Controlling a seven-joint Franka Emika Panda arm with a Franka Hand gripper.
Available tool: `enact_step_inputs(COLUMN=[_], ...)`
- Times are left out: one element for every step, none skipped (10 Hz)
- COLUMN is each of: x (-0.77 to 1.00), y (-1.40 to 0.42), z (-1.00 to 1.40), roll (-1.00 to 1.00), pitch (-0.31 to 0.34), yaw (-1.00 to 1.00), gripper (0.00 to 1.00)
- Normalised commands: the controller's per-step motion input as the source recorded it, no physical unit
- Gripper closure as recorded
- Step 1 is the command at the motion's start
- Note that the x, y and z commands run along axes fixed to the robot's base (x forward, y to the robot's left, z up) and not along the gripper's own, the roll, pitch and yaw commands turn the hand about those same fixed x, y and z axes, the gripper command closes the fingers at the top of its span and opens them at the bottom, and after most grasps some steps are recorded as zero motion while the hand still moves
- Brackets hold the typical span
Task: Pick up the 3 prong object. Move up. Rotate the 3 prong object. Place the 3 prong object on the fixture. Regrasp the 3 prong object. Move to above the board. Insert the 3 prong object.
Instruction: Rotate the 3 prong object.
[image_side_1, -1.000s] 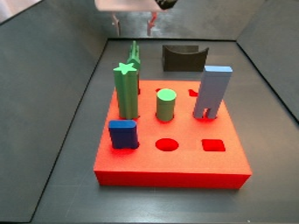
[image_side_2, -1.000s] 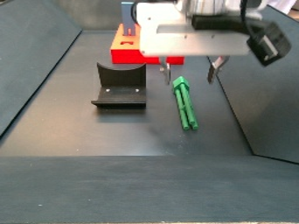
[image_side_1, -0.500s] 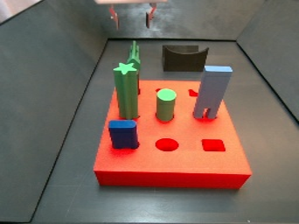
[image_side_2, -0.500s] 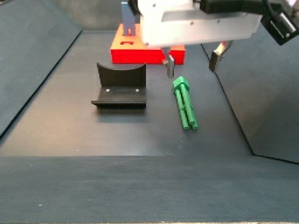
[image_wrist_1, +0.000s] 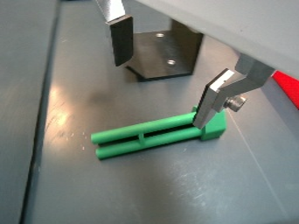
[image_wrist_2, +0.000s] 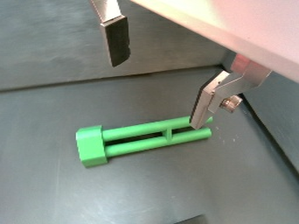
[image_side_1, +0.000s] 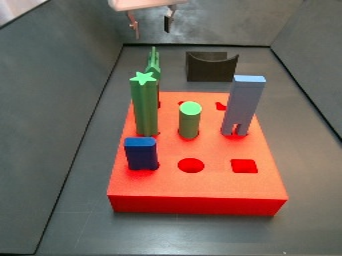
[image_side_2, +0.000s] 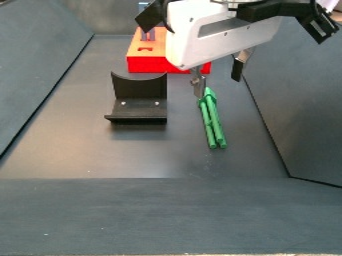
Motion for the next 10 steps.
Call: enact_step_inputs(x=[0.03,0.03,0.03,0.03,0.03,0.03,0.03,0.03,0.03,0.03], y=[0.0,0.0,0.0,0.0,0.0,0.0,0.0,0.0,0.0,0.0], z=[-0.05,-0.05,-0.05,-0.04,-0.04,-0.04,-0.04,-0.04,-0.04,-0.04], roll=[0.0,0.0,0.0,0.0,0.0,0.0,0.0,0.0,0.0,0.0], pitch=[-0.002,-0.002,-0.002,-0.002,-0.002,-0.002,-0.002,-0.003,-0.003,-0.003], yaw=[1.0,1.0,1.0,1.0,1.0,1.0,1.0,1.0,1.0,1.0], gripper=[0.0,0.0,0.0,0.0,0.0,0.0,0.0,0.0,0.0,0.0])
